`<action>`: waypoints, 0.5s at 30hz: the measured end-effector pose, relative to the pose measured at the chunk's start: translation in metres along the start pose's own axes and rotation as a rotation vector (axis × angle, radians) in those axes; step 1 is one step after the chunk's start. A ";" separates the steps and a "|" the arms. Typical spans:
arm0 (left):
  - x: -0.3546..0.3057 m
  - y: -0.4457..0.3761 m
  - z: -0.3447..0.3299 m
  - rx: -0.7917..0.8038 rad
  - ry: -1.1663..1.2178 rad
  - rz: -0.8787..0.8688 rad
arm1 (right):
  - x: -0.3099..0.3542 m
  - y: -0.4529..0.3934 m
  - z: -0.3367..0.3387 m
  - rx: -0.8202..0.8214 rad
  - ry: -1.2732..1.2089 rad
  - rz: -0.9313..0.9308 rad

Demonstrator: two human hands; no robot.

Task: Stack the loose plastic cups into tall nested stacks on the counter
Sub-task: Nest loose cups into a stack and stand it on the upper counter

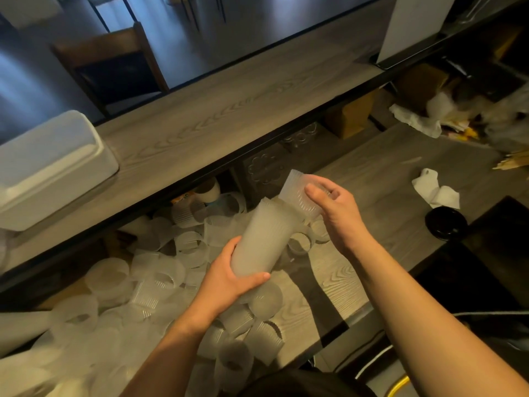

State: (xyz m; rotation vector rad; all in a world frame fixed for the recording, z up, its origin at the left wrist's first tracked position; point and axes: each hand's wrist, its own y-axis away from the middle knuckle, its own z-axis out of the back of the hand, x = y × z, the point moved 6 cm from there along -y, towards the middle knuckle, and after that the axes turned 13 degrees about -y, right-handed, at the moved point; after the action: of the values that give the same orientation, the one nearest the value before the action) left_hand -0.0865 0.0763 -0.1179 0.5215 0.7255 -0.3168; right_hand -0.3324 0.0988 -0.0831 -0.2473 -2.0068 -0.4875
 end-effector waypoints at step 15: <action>-0.006 0.006 0.003 -0.019 -0.034 -0.055 | -0.027 0.017 -0.039 0.137 0.323 0.047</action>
State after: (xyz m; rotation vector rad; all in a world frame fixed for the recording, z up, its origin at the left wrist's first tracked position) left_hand -0.0868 0.0797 -0.1095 0.4782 0.7102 -0.3691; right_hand -0.2819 0.0973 -0.0876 -0.1217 -1.7064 -0.3349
